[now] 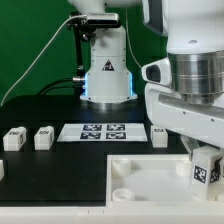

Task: Assemble one leg

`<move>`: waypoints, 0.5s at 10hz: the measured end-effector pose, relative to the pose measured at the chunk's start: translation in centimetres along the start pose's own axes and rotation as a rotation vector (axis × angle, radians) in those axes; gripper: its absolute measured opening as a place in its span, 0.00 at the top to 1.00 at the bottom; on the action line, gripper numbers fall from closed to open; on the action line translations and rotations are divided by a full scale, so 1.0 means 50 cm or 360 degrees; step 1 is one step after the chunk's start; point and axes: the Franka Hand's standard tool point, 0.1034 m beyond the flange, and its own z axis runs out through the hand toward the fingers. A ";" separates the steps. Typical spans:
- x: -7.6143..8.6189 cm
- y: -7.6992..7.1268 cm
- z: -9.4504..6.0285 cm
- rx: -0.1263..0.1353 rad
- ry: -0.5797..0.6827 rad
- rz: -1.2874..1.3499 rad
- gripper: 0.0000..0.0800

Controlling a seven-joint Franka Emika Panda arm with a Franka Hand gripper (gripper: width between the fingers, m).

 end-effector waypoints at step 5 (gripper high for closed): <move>-0.002 0.000 -0.002 -0.0034 0.0007 -0.0889 0.19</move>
Offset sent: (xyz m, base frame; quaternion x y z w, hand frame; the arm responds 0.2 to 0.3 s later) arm 0.0040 -0.0014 0.0023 -0.0267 0.0065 -0.2812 0.9592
